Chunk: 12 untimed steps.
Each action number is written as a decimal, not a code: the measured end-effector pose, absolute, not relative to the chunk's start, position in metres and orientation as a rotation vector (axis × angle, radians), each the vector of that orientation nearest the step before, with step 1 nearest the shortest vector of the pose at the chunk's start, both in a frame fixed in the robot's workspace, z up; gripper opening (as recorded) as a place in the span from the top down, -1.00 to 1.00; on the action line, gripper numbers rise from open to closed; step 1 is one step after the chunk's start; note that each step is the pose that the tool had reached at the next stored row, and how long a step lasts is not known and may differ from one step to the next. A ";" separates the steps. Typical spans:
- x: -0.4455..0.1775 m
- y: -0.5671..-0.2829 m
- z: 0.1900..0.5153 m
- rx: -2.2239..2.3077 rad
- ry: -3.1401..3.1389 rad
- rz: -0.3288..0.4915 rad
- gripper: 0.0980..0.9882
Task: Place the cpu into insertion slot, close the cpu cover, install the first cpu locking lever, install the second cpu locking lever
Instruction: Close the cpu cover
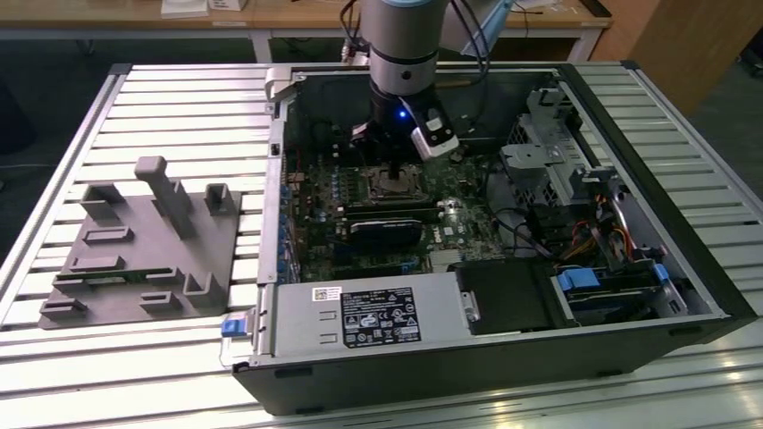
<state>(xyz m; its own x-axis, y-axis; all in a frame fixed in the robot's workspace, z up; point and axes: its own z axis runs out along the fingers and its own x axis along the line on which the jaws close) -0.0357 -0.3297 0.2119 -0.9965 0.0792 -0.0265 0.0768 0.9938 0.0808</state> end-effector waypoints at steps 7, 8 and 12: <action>-0.035 -0.330 0.219 0.122 3.107 0.124 0.98; -0.035 -0.330 0.222 0.122 3.107 0.123 0.98; -0.035 -0.330 0.228 0.122 3.107 0.124 0.98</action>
